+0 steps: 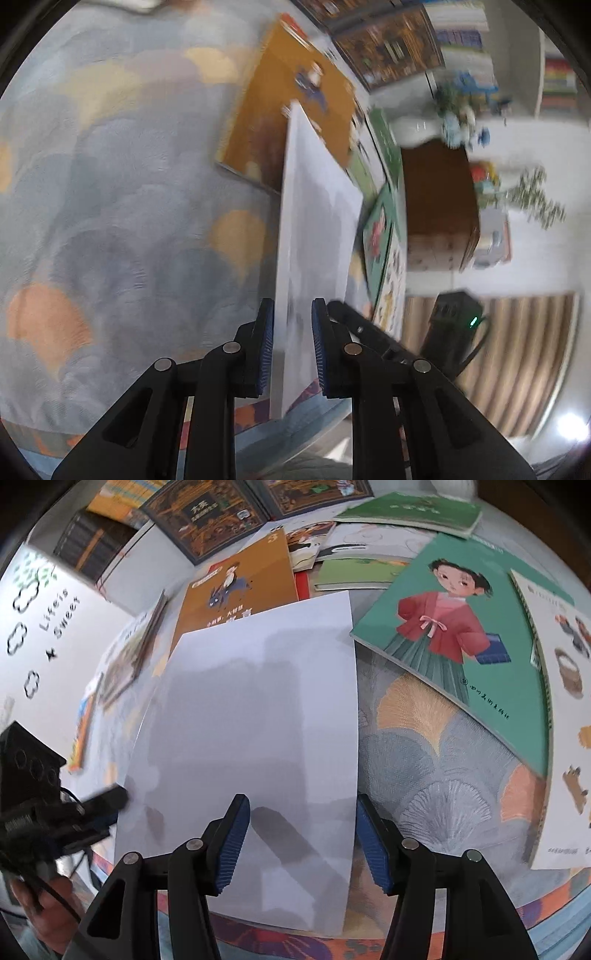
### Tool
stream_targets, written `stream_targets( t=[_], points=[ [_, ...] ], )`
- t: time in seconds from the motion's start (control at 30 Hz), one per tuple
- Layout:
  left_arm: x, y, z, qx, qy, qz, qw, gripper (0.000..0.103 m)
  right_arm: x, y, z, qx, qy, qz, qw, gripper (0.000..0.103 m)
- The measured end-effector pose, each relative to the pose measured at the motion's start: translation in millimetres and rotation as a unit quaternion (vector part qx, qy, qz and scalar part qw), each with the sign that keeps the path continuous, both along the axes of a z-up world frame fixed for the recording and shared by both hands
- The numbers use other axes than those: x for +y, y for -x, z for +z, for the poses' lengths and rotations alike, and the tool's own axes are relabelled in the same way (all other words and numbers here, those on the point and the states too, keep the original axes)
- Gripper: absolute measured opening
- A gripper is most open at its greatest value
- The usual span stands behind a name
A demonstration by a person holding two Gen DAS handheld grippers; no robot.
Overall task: Organize books
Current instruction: 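Carry the white book with the left gripper to the white table stack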
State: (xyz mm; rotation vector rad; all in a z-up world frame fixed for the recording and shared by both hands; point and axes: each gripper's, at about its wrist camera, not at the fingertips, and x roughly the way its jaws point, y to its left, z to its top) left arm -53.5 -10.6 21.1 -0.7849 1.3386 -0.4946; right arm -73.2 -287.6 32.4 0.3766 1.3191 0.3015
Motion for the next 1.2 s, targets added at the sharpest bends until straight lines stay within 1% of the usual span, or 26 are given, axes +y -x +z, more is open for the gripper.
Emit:
stream_targets(
  t=[0.1,0.13,0.17,0.2,0.23,0.27,0.3,0.33,0.4,0.43,0.47,0.53,0.63,0.67,0.7,0.77,0.8,0.83,0.87,0.9,0.93,0.97,1.0,1.07,1.13,1.2],
  points=[
    [-24,-6,1,-0.009,-0.038,-0.030,0.9988,0.016,-2,-6,0,0.010,-0.022,-0.007,1.000,0.057],
    [-26,-10,3,-0.010,-0.036,-0.032,0.9988,0.011,-2,-8,0,0.011,-0.022,-0.007,1.000,0.057],
    [-27,-16,4,-0.011,-0.028,-0.030,0.9991,0.011,-4,-9,0,0.014,-0.026,-0.011,1.000,0.057],
    [-27,-21,9,-0.013,-0.010,-0.025,0.9996,0.011,-8,-11,-1,0.025,-0.039,-0.017,0.999,0.057],
    [-26,-24,13,-0.014,0.004,-0.024,0.9996,0.011,-11,-11,-2,0.033,-0.051,-0.021,0.998,0.060],
    [-27,-28,16,-0.016,0.013,-0.023,0.9995,0.011,-19,-10,-4,0.049,-0.080,-0.029,0.995,0.062],
    [-28,-33,19,-0.018,0.022,-0.023,0.9993,0.011,-25,-9,-6,0.060,-0.096,-0.035,0.993,0.063],
    [-30,-39,22,-0.015,0.041,-0.022,0.9988,0.011,-34,-6,-8,0.070,-0.113,-0.043,0.990,0.063],
    [-31,-45,23,-0.002,0.071,-0.017,0.9973,0.011,-50,2,-13,0.085,-0.154,-0.060,0.983,0.064],
    [-33,-49,22,0.005,0.084,-0.014,0.9964,0.012,-58,6,-16,0.091,-0.178,-0.071,0.977,0.067],
    [-35,-52,22,0.009,0.089,-0.013,0.9959,0.012,-66,11,-19,0.096,-0.206,-0.084,0.970,0.069],
    [-37,-56,21,0.019,0.099,-0.014,0.9949,0.012,-74,16,-26,0.103,-0.242,-0.101,0.960,0.073],
    [-31,-56,16,0.040,0.125,-0.006,0.9914,0.012,-79,18,-39,0.114,-0.304,-0.125,0.938,0.073],
    [-27,-56,14,0.051,0.139,0.002,0.9889,0.012,-77,17,-43,0.118,-0.331,-0.128,0.927,0.073],
    [-25,-57,11,0.058,0.149,0.008,0.9871,0.012,-74,16,-44,0.118,-0.341,-0.130,0.924,0.073],
    [-21,-56,8,0.064,0.147,0.009,0.9870,0.012,-65,12,-42,0.113,-0.355,-0.129,0.919,0.067],
    [-20,-55,8,0.064,0.138,0.007,0.9883,0.012,-60,9,-40,0.110,-0.360,-0.128,0.918,0.053],
    [-19,-53,8,0.060,0.128,0.003,0.9900,0.011,-54,6,-35,0.107,-0.349,-0.121,0.923,0.051],
    [-18,-52,10,0.053,0.112,-0.003,0.9923,0.011,-51,6,-30,0.102,-0.330,-0.112,0.932,0.051],
    [-17,-51,12,0.047,0.094,-0.010,0.9944,0.011,-47,4,-25,0.092,-0.309,-0.102,0.941,0.048],
    [-17,-49,15,0.037,0.067,-0.020,0.9969,0.010,-42,3,-18,0.081,-0.282,-0.088,0.952,0.044],
    [-17,-47,20,0.021,0.031,-0.033,0.9987,0.010,-34,3,-8,0.069,-0.249,-0.072,0.963,0.043],
    [-17,-44,24,0.007,0.002,-0.046,0.9989,0.010,-30,3,-1,0.057,-0.224,-0.060,0.971,0.043],
    [-19,-37,34,-0.028,-0.048,-0.073,0.9958,0.012,-16,7,18,0.024,-0.160,-0.026,0.986,0.042],
    [-17,-31,43,-0.052,-0.069,-0.082,0.9929,0.012,0,11,36,-0.008,-0.105,0.006,0.994,0.042],
    [-14,-28,50,-0.072,-0.084,-0.087,0.9901,0.012,14,12,48,-0.025,-0.076,0.030,0.996,0.042]
  ],
)
